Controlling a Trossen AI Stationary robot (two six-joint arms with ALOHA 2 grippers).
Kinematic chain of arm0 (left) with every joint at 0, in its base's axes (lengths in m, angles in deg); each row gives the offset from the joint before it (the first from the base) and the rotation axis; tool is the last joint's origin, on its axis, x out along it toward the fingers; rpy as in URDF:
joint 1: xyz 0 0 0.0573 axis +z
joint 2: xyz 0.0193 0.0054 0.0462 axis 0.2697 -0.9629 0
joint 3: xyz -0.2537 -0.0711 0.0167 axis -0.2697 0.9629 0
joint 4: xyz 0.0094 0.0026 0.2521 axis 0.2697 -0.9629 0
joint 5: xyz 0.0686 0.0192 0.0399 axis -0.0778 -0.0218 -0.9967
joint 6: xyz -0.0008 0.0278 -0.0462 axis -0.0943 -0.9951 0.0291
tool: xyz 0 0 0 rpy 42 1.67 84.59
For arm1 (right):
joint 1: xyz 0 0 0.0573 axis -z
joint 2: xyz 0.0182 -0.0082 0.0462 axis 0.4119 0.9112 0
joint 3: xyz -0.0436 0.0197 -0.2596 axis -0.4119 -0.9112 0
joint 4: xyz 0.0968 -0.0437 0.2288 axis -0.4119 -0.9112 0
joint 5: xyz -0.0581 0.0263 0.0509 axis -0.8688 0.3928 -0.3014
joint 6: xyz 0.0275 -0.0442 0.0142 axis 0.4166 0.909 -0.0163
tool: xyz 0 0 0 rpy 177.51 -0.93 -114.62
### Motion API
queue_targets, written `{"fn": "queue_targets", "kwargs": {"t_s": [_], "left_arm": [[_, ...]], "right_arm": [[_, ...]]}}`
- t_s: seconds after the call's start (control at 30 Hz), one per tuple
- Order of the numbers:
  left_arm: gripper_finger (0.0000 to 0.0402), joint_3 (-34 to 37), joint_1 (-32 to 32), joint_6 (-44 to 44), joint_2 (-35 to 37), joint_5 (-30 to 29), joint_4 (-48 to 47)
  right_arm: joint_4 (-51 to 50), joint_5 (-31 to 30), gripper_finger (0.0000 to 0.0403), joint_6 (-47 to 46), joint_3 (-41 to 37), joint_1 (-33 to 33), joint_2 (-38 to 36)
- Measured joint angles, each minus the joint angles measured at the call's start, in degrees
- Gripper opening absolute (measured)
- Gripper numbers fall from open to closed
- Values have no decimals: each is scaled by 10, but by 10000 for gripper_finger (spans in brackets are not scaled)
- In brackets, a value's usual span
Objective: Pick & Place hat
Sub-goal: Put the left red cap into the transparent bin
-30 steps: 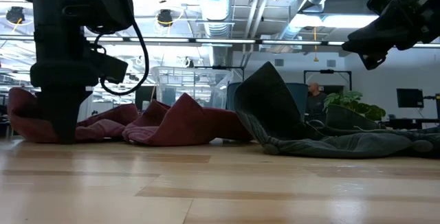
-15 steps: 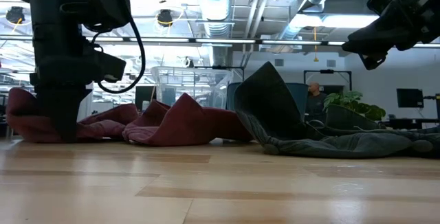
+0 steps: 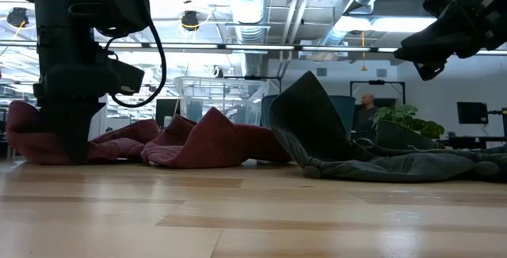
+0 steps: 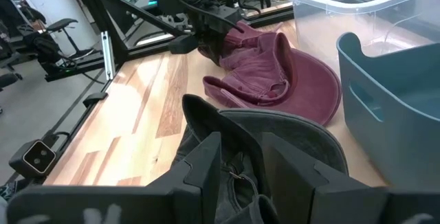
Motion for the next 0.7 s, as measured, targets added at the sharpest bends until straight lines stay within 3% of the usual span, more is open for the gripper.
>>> {"fn": "queue_targets", "kwargs": {"t_s": [0.7], "left_arm": [[7, -1, 0, 0, 1, 17, -1]], "right_arm": [[0, 0, 99, 0, 0, 0, 0]]}}
